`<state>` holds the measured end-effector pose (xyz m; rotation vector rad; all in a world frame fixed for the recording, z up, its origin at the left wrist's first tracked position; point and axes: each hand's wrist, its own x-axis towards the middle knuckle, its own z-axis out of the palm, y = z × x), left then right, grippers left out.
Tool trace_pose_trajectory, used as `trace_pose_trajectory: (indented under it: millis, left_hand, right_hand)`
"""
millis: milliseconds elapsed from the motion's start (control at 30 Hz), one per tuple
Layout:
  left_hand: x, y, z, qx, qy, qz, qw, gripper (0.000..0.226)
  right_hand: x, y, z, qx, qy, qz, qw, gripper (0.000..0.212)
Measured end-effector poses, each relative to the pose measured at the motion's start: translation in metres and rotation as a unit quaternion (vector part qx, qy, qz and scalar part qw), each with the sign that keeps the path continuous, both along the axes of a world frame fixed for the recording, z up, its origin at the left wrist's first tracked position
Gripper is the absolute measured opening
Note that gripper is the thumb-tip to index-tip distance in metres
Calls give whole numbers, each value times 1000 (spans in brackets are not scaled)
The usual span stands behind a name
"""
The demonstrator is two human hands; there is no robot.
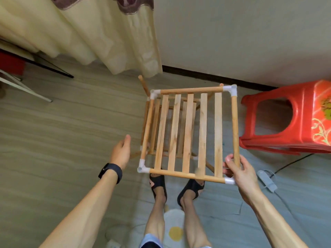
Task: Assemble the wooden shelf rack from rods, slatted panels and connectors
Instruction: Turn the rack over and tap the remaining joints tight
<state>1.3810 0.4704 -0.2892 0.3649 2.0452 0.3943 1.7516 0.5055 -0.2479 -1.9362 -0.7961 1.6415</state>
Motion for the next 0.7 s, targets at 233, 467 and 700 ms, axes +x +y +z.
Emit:
trace_pose_trajectory:
  millis: [233,467,700]
  left_hand:
    - [15,-7,53,11,-61,71,996,52]
    - [16,-9,44,44,31,45,998,52]
    - [19,-21,22,34,39,55,997,44]
  right_hand:
    - [-18,-3,28,-3,35,-12,999,15]
    - [-44,-4,2,28,-72,35,996,13]
    - [-55,-5,-10,60,-158,79,982,13]
